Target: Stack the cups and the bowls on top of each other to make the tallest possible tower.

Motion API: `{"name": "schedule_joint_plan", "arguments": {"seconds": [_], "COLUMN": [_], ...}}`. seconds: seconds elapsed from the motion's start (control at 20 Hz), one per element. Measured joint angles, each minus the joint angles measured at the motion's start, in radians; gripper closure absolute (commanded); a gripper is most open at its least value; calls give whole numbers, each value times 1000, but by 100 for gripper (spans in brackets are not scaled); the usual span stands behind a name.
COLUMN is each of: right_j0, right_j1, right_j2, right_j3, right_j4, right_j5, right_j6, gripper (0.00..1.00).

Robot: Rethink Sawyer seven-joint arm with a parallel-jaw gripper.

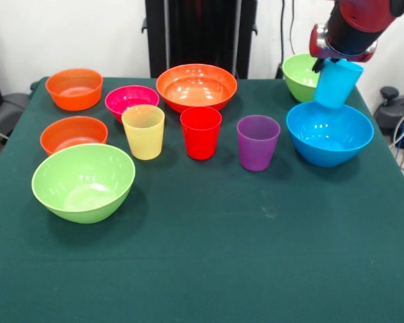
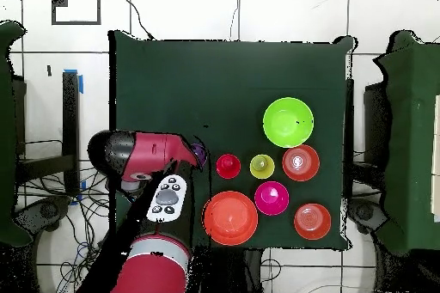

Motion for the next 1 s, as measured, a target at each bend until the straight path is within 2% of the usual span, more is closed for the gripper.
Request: {"name": "schedule_joint_plan", "arguments": {"seconds": [1.0], "right_j0": [0], "right_j1": [32], "right_j2": [-5], "right_j3": [-78], "right_j4": [-2], "right_j5": [0], "right_j6": [0], "gripper": [100]}}
